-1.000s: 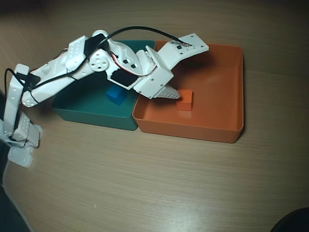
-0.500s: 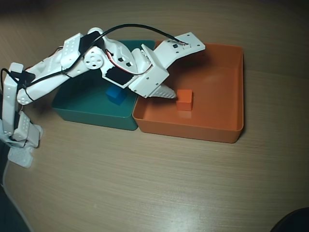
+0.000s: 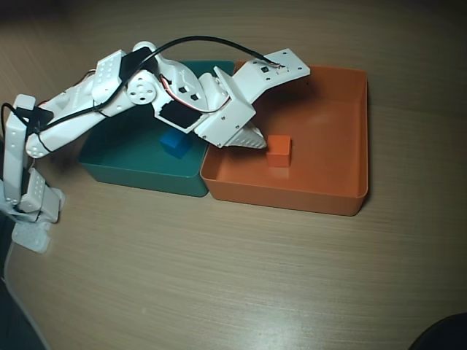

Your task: Grasp a cube and put it in the box.

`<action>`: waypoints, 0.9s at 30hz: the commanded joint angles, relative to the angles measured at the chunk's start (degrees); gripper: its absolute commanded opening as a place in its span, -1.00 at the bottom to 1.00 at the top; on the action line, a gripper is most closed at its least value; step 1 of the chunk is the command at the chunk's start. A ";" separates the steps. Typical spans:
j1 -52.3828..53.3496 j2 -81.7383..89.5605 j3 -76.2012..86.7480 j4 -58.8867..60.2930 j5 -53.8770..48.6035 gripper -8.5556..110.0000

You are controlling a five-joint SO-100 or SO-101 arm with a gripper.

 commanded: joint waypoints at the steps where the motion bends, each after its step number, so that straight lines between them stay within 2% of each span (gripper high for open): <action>1: 0.00 7.29 -0.88 -0.70 0.62 -0.92; 5: 0.35 9.14 0.00 -0.79 0.53 -0.94; 12: 3.78 22.06 8.35 -0.70 0.18 -0.95; 27: 24.35 60.47 56.07 -0.62 -0.53 -0.95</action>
